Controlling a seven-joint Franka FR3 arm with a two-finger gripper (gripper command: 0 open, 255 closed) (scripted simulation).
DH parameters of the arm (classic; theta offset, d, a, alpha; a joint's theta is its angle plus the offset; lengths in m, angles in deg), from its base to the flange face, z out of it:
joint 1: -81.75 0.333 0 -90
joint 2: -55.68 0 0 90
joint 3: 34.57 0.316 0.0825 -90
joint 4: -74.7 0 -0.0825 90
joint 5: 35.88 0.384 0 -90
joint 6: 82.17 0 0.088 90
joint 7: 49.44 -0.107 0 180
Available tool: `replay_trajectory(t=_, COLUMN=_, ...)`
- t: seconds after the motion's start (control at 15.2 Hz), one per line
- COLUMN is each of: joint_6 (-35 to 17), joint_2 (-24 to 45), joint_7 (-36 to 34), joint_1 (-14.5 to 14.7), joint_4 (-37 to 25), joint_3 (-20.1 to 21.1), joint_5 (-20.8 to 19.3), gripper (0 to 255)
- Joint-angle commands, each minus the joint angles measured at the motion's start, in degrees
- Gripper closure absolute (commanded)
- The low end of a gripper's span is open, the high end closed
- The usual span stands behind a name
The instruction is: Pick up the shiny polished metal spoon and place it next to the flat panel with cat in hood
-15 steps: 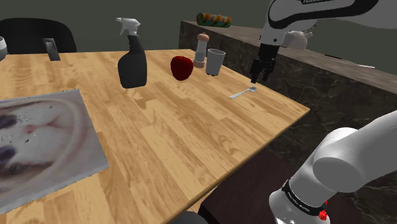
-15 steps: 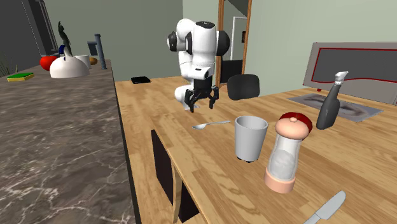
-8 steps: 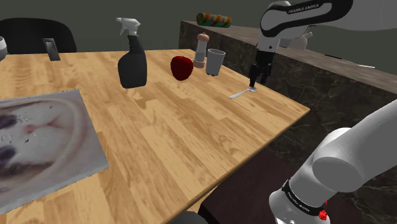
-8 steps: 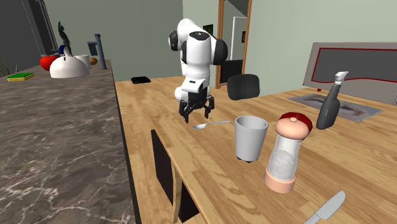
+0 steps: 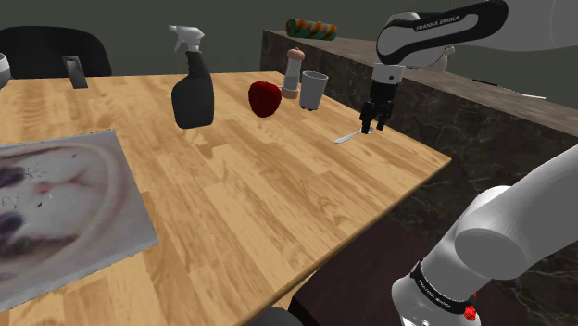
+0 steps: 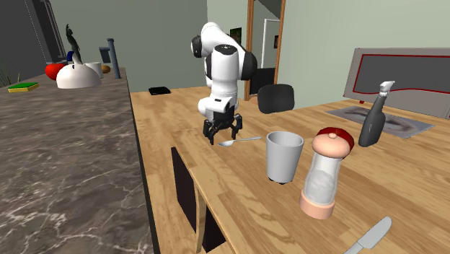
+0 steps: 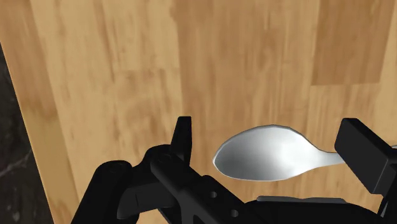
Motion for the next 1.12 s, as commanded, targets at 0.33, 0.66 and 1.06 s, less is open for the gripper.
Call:
replay_trajectory(t=0.33, joint_6=-0.1, joint_2=0.0, joint_7=0.0, joint_1=0.0, joint_4=0.0, joint_3=0.0, joint_5=0.0, gripper=255)
replay_trajectory(t=0.66, joint_6=-0.1, joint_2=0.0, joint_7=0.0, joint_1=0.0, joint_4=0.0, joint_3=0.0, joint_5=0.0, gripper=255)
replay_trajectory(t=1.06, joint_6=3.1, joint_2=-0.6, joint_7=-0.1, joint_1=0.1, joint_4=-2.5, joint_3=0.3, joint_5=0.0, gripper=255)
